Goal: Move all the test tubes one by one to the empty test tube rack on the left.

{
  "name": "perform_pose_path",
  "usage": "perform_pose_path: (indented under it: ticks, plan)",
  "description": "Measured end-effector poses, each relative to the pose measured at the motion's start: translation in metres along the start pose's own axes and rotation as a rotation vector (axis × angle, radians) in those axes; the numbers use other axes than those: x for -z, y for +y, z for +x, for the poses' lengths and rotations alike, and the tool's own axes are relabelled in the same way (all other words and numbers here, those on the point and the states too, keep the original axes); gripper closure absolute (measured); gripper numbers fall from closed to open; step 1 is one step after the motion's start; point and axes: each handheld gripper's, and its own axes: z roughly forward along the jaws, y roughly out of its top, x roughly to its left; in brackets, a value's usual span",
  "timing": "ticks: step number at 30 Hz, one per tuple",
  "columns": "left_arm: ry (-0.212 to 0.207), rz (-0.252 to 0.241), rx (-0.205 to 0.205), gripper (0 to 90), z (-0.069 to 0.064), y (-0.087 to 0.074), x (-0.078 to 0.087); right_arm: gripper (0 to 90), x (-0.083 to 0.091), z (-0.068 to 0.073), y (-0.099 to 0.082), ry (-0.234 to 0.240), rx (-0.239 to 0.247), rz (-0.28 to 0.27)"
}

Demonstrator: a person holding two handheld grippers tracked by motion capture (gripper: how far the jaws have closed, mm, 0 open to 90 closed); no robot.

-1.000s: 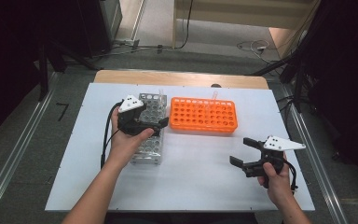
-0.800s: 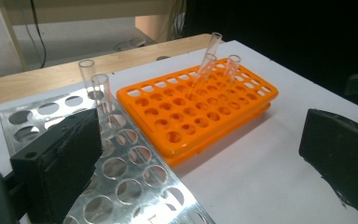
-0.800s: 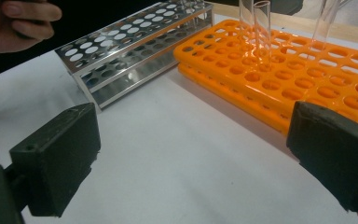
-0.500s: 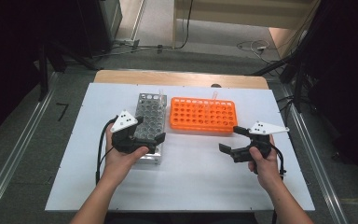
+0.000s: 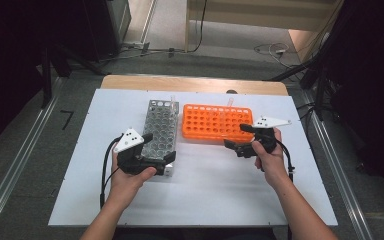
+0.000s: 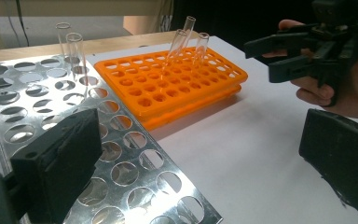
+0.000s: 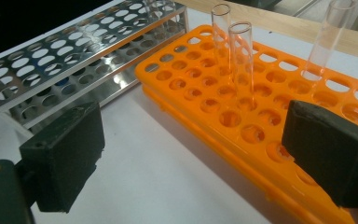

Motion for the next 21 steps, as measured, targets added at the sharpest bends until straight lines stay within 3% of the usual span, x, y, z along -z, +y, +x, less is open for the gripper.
perform_pose_path:
  ticks: [9, 17, 21]
  plan:
    - [0.001, -0.005, 0.012, 0.0, 0.003, -0.002, 0.002, 12.9, -0.029, -0.004, 0.012, -0.056, -0.008, 0.022]
    - [-0.002, -0.007, 0.018, 0.0, 0.003, -0.002, 0.001, 35.1, -0.05, -0.01, 0.017, -0.161, -0.031, 0.038]
    - [0.001, -0.009, 0.022, 0.0, 0.005, -0.002, 0.003, 45.1, -0.059, -0.017, 0.016, -0.176, -0.055, 0.06]
